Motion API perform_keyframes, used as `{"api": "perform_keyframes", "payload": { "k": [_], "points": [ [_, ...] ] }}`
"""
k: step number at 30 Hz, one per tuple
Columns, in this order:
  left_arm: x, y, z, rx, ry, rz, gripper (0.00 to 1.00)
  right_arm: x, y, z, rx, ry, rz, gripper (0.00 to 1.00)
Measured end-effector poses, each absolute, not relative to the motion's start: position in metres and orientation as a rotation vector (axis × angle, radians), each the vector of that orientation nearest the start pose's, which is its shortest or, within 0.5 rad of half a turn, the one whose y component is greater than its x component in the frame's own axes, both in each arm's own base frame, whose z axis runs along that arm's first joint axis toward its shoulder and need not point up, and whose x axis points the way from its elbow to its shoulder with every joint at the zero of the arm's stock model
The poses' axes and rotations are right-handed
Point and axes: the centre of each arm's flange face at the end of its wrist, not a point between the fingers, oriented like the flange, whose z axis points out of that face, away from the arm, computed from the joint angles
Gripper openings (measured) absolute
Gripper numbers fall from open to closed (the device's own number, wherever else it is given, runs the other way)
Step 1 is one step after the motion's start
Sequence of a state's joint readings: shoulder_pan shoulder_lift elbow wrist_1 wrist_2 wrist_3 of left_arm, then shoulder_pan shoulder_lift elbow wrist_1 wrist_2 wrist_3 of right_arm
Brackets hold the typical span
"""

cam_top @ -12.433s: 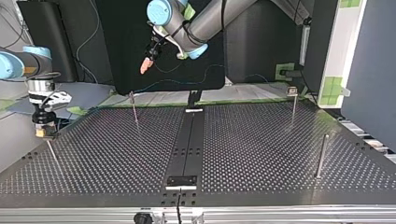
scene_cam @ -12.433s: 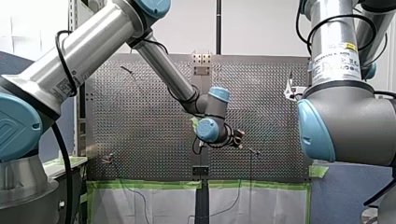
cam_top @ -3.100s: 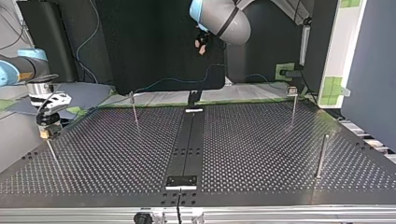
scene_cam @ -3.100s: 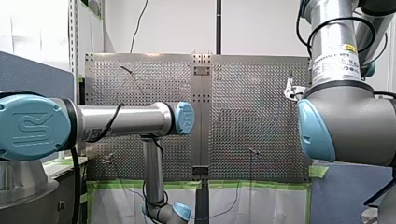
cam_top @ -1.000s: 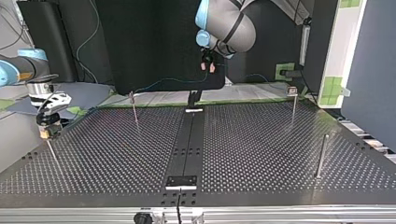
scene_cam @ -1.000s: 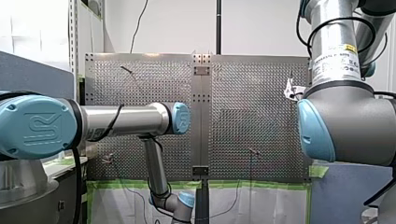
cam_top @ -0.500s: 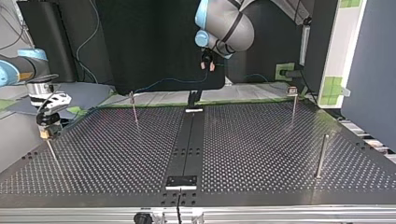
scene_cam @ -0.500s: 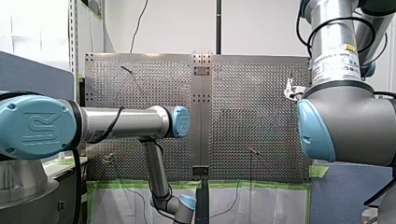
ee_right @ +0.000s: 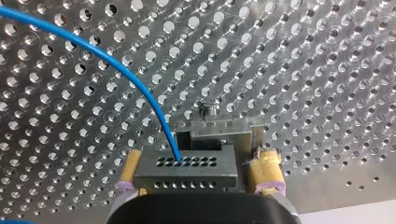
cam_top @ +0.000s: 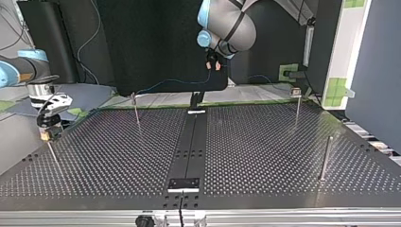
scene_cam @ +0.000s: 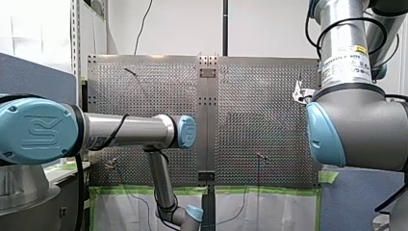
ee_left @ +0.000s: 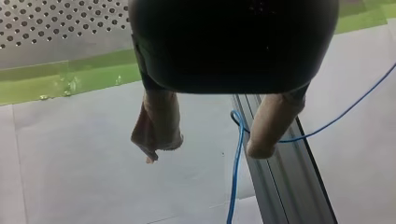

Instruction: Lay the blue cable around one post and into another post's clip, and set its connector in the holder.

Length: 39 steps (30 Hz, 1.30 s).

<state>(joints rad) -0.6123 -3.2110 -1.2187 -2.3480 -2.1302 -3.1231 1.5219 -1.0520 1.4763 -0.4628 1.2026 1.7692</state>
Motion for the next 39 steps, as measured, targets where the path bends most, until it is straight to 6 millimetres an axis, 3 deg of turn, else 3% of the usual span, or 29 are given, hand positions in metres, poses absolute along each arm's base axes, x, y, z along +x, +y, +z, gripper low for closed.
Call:
{"api": "perform_keyframes", "payload": {
  "k": [17, 25, 39],
  "points": [
    [0.42, -0.404, -0.379, -1.175, 1.692, -0.799, 0.99, 0.136, -0.672, 0.274, 1.344, -1.174, 1.593, 1.0],
    [0.416, -0.402, -0.4, -1.161, 1.738, -0.742, 0.99, 0.136, -0.672, 0.274, 1.344, -1.174, 1.593, 1.0],
    [0.442, -0.401, -0.396, -1.157, 1.65, -0.699, 0.99, 0.136, -0.672, 0.274, 1.344, -1.174, 1.593, 1.0]
  ]
}}
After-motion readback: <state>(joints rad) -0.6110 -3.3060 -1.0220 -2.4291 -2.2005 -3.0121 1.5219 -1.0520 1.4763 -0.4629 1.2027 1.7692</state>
